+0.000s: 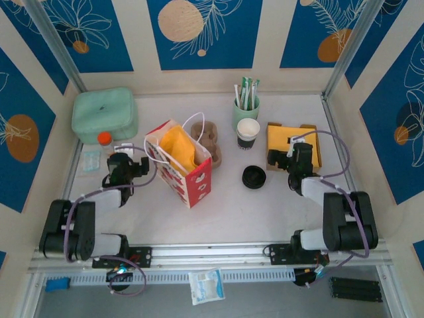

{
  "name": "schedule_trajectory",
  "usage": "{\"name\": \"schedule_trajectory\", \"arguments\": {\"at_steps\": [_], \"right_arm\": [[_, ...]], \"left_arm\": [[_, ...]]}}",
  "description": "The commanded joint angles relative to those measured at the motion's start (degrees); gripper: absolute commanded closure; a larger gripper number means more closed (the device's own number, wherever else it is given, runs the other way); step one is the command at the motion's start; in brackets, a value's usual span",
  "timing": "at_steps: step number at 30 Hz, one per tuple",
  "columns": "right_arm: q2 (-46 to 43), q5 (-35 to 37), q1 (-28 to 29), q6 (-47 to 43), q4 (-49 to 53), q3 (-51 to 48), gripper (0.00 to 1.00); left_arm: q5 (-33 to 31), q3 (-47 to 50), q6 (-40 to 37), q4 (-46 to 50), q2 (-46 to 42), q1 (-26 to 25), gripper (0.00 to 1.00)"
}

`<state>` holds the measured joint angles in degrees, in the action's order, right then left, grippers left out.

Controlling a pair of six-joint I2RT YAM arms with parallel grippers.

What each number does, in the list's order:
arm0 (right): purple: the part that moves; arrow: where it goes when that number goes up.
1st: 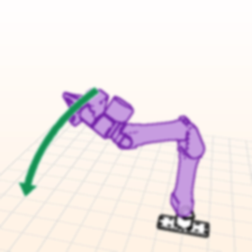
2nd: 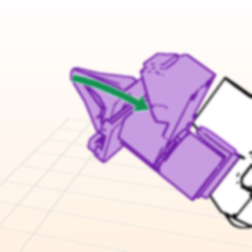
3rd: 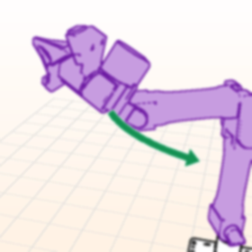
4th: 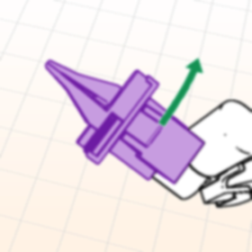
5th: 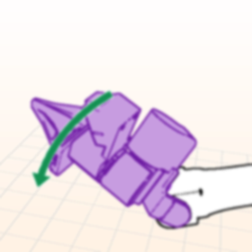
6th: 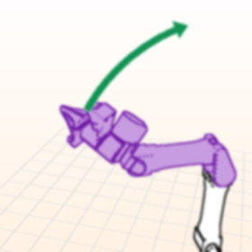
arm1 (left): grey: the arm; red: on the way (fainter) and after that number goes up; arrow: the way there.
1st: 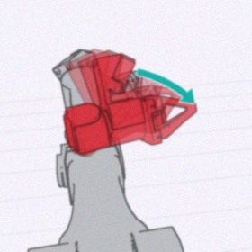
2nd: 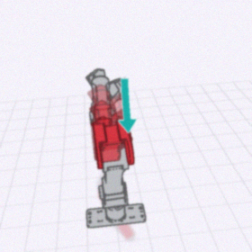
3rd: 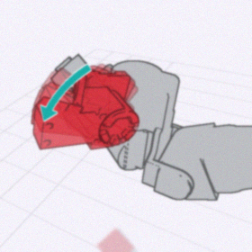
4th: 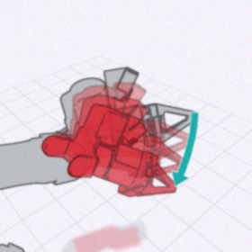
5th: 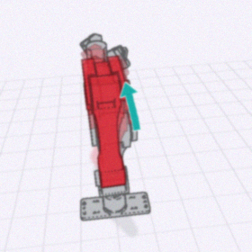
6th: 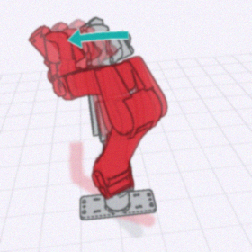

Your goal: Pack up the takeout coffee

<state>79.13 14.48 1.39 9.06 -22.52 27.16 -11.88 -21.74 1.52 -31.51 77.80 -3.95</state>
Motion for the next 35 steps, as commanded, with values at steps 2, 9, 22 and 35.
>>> {"name": "schedule_trajectory", "arguments": {"at_steps": [2,9,22,35], "right_arm": [[4.5,-5.9,0.4,-4.1,-17.3,-1.2,0.01],[7.7,-12.1,-1.5,-4.1,-22.4,-3.1,0.01],[8.1,-11.7,-1.6,-3.9,-23.1,-3.1,0.01],[8.0,-12.4,-1.9,-3.7,-23.0,-3.0,0.01]], "left_arm": [[2.9,0.3,-2.8,-17.0,5.3,-0.4,0.01],[5.1,0.5,-3.4,-21.8,11.5,-0.4,0.01],[5.2,-0.6,-3.1,-21.3,12.5,-0.2,0.01],[5.2,-0.6,-3.2,-21.3,12.4,-0.2,0.00]]}}
